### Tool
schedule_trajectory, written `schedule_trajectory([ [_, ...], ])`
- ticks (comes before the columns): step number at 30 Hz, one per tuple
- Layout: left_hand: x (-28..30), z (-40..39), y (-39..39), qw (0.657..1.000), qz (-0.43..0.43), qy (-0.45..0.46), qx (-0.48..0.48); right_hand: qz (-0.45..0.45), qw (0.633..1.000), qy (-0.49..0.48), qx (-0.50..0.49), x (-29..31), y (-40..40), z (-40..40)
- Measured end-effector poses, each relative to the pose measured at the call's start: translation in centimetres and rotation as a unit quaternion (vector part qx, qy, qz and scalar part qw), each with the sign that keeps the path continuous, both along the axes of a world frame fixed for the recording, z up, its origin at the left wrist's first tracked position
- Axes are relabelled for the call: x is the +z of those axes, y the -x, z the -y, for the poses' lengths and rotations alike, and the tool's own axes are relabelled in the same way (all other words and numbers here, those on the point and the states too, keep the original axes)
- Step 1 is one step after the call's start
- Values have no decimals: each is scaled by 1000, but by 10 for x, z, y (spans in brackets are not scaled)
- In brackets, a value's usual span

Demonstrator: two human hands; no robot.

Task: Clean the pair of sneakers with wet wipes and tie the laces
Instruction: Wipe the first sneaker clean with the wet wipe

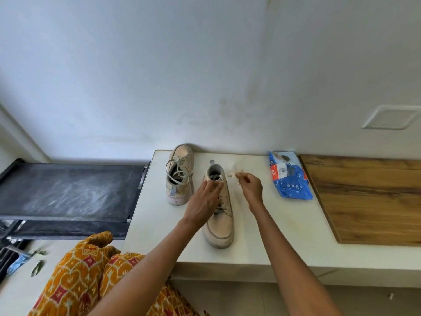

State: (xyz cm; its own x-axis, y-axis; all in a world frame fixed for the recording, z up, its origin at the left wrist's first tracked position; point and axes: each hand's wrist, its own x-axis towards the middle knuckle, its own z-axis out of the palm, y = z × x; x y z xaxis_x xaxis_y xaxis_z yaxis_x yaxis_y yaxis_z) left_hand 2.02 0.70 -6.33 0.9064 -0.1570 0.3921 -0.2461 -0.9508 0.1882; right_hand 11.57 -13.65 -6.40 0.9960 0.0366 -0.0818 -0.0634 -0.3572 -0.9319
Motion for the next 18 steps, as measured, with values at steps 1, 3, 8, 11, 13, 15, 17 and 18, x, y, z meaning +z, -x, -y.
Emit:
schedule_trajectory([
  [1, 0, -2, -1, 1000, 1, -3, -5, -9, 999, 40, 27, -2, -7, -5],
  [3, 2, -6, -2, 1000, 2, -17, -22, -14, 993, 101, 52, -7, -19, -16],
  [8, 2, -12, 1, 997, -51, -22, -49, -26, 984, 153, 89, -17, -32, -21],
  [11, 1, -19, 0, 995, -62, -50, -59, -7, 979, 170, 117, -19, -24, -13],
  [13, 1, -20, -2, 994, -64, -64, -60, 19, 975, 182, 126, -24, -15, -5],
  [15, 2, -17, -1, 993, -72, -72, -51, 28, 976, 178, 124, -33, -1, 5],
  [17, 3, -13, 0, 992, -85, -84, -38, 16, 980, 159, 116, -44, 21, 14],
  [18, 5, -12, 1, 991, -90, -90, -33, 7, 982, 152, 112, -46, 34, 19],
])
